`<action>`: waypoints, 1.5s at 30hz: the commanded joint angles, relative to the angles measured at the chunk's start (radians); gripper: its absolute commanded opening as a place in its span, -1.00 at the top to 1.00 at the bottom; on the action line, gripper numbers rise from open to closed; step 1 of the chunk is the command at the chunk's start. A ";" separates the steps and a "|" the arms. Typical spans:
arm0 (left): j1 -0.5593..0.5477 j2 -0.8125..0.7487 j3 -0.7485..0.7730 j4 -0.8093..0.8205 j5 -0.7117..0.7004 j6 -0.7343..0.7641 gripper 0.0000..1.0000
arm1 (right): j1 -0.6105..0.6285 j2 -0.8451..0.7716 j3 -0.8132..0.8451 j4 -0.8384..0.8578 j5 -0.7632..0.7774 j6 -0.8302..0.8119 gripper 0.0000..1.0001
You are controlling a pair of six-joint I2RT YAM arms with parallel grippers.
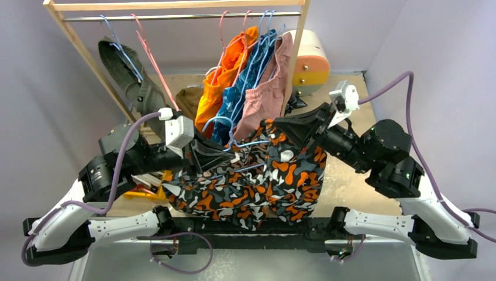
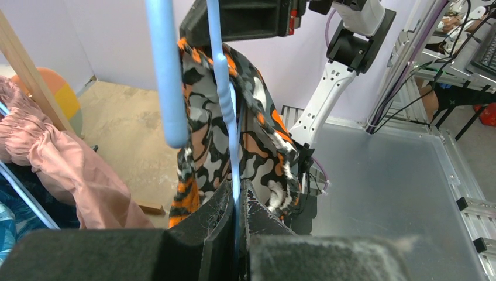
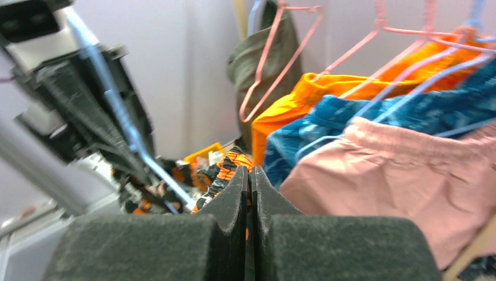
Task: Place the shorts on the hanger
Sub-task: Hang the shorts on the hanger.
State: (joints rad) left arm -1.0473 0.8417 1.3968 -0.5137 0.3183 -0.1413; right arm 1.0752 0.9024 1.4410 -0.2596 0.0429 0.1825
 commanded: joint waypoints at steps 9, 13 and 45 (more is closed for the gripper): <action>0.002 0.008 0.104 0.087 -0.008 0.017 1.00 | 0.000 0.022 0.077 -0.066 0.328 0.099 1.00; 0.002 0.029 0.167 0.085 -0.048 0.048 1.00 | 0.001 0.002 0.086 -0.044 0.226 0.092 1.00; 0.002 0.111 0.272 0.036 -0.216 0.134 1.00 | 0.000 -0.003 0.111 -0.032 0.028 -0.032 -0.15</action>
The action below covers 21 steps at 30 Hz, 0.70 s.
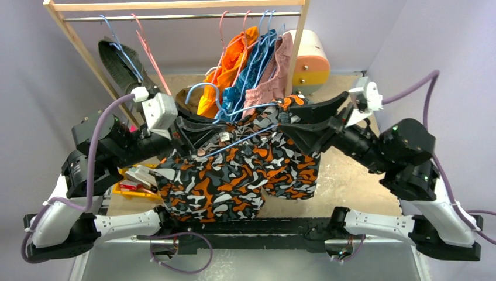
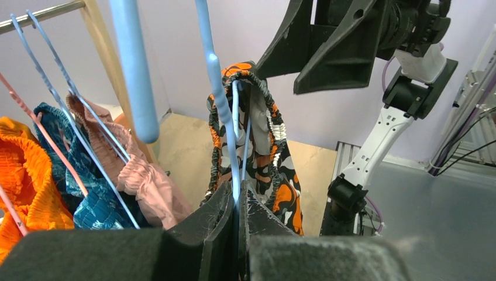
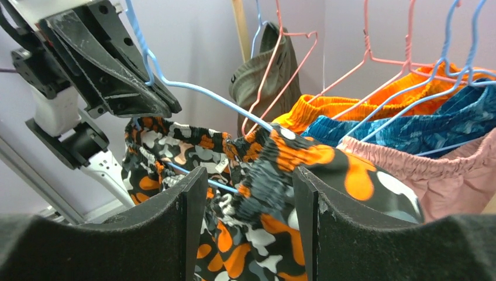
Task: Place the shorts on the hanger
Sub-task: Hang the shorts on the hanger.
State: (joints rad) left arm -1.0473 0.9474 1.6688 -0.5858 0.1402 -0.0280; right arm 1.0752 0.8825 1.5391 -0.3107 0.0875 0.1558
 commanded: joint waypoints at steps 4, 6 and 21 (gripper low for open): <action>0.001 0.016 -0.009 0.115 -0.038 0.017 1.00 | 0.001 0.033 0.000 0.025 0.000 0.005 -0.08; 0.002 0.022 -0.011 0.118 -0.035 0.014 1.00 | 0.000 0.037 0.003 0.022 0.044 0.005 -0.02; 0.002 0.022 -0.028 0.110 -0.071 0.022 1.00 | 0.000 0.018 0.019 -0.072 0.264 0.010 -0.10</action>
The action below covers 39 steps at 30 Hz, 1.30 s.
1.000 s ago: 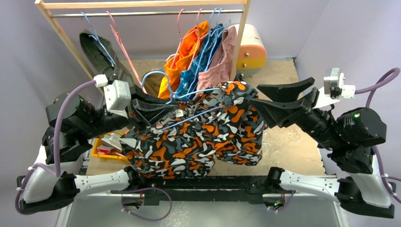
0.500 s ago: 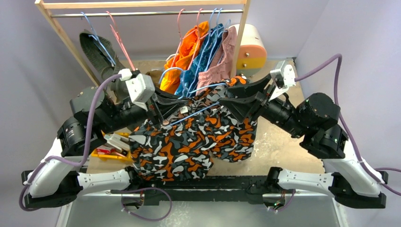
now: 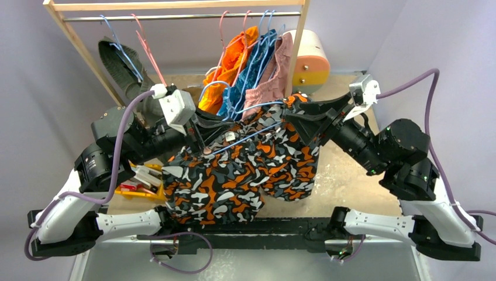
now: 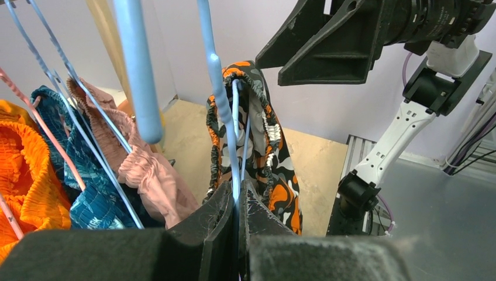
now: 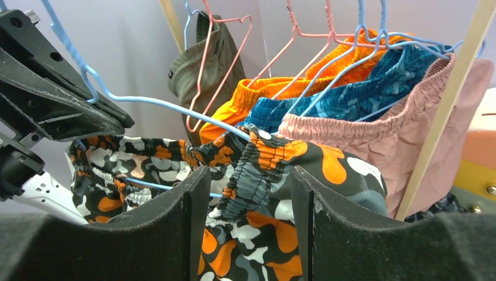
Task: Place the shorts on the hanger
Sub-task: Hang the shorts on the hanger.
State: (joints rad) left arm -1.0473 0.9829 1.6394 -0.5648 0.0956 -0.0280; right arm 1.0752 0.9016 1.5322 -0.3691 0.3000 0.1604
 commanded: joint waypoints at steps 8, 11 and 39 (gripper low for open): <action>0.002 -0.012 -0.005 0.103 -0.022 0.019 1.00 | 0.000 0.046 0.036 -0.035 0.063 0.009 -0.09; 0.001 -0.013 -0.009 0.104 -0.019 0.017 1.00 | 0.000 0.053 0.036 -0.029 0.071 0.007 -0.09; 0.002 -0.023 -0.059 0.145 0.003 -0.004 1.00 | 0.001 0.103 0.065 0.025 -0.019 0.002 1.00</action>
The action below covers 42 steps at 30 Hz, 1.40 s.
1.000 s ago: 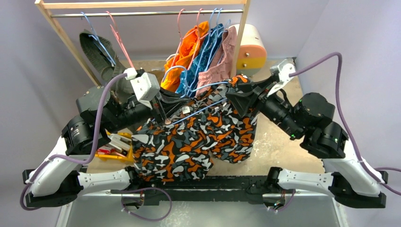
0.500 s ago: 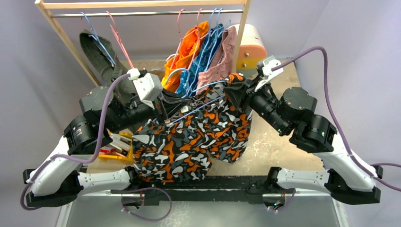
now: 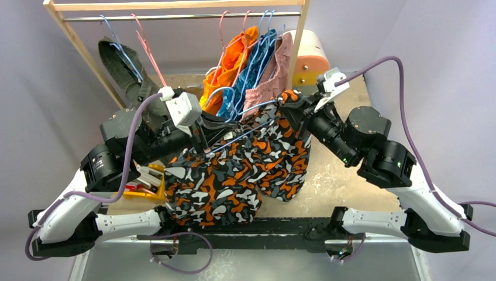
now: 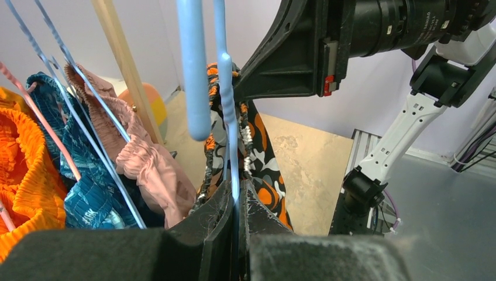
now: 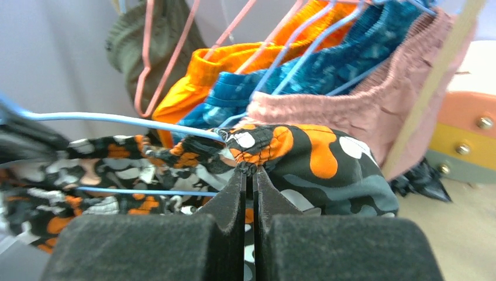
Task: Place the shorts on the hanger
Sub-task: Hang the shorts on the hanger.
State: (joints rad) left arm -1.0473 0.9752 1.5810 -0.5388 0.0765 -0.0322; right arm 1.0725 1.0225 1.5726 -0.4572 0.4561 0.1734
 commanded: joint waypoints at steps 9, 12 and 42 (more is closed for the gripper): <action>0.001 -0.003 0.000 0.143 0.027 0.004 1.00 | 0.003 -0.057 0.002 0.151 -0.490 0.000 1.00; 0.001 -0.011 0.003 0.135 0.034 0.003 1.00 | 0.003 -0.084 -0.015 0.117 -0.498 -0.014 0.29; 0.001 0.086 0.037 0.035 0.360 -0.068 1.00 | 0.003 0.051 0.159 -0.065 -0.749 -0.189 -0.07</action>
State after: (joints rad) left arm -1.0473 1.0676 1.5772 -0.5663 0.4023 -0.0715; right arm 1.0725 1.1042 1.7317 -0.5465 -0.2653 0.0105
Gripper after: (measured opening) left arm 0.024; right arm 0.567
